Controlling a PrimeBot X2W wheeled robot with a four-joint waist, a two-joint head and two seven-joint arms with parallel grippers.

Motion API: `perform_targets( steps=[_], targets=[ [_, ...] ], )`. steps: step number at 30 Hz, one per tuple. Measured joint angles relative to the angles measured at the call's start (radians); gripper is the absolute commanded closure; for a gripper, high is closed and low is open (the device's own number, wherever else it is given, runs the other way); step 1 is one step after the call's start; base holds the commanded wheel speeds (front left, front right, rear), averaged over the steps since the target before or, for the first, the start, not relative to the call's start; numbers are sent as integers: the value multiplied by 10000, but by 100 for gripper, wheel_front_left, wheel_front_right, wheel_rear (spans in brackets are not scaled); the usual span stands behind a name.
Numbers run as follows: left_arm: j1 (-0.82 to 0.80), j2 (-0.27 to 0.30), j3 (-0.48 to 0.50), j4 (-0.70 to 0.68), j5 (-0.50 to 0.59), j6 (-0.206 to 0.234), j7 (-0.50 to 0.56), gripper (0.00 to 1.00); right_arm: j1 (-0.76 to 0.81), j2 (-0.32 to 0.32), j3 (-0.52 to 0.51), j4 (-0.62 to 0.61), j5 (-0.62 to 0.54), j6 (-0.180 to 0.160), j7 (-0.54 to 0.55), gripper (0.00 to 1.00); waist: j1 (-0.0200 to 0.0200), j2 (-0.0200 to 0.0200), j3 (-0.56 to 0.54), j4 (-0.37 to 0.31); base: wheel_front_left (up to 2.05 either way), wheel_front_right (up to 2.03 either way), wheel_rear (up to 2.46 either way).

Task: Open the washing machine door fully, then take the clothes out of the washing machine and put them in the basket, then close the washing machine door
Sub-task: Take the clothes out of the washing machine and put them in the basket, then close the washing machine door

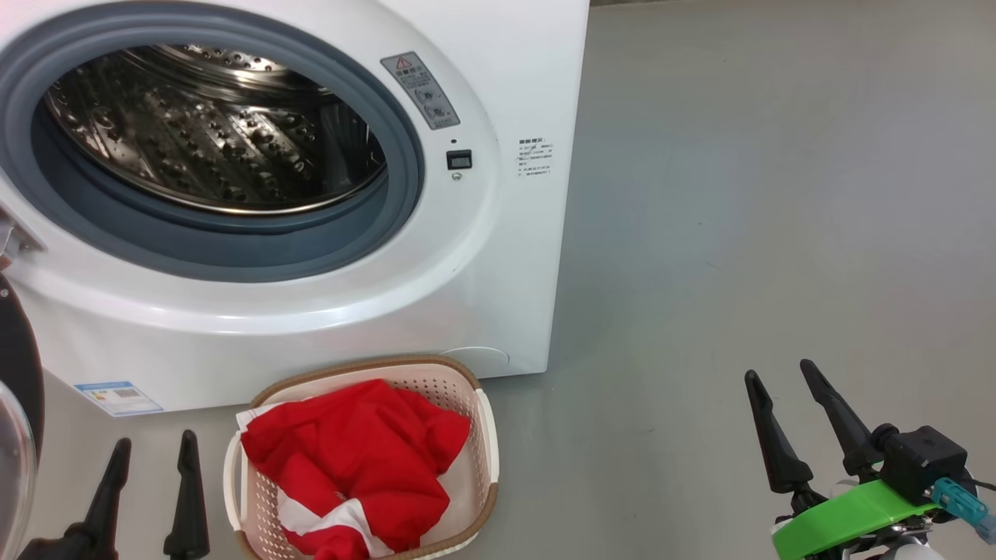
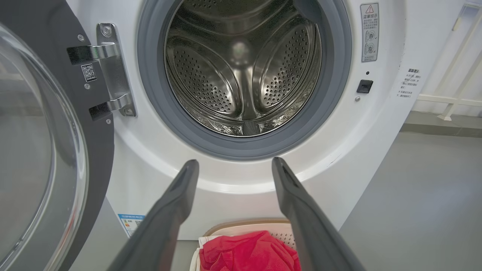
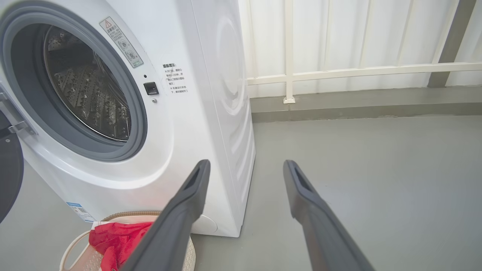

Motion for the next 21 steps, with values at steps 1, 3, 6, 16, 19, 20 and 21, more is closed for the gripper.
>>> perform_targets(
  steps=[1, 3, 6, 16, 19, 20, 21],
  targets=[
    [64, -4, 13, -59, 0, 0, 0, 0, 2, -2, -15, -8, 0, 0, 0, 0, 0, 0, -8, 7, 0, 0, 0],
    [107, -13, 33, -94, 0, 0, 0, 0, 3, -2, -29, -10, 0, 0, 0, 0, 0, 0, -15, 14, 0, 0, 0],
    [122, -59, 69, -165, -4, 0, 0, 0, 11, -4, -46, -15, 12, 0, 0, 0, 0, 0, -34, 22, 0, 0, 0],
    [121, -73, 61, -178, -104, 0, 0, 0, 12, -4, -84, -17, 15, 0, 0, 0, 0, 0, 16, -50, 0, 0, 0],
    [121, -71, 59, -176, -104, 0, 0, 0, 12, -4, -123, -36, 13, 0, 0, 0, 0, -1, 41, -62, 0, 0, 0],
    [121, -71, 59, -176, -104, 0, 0, 0, 12, -2, -140, -46, 15, 0, 0, 0, 0, 0, 48, -62, 0, 0, 0],
    [121, -69, 58, -176, -104, 0, 0, 0, 12, -2, -153, -54, 13, 0, 0, 0, 0, 0, 56, -59, 0, 0, 0]
  ],
)
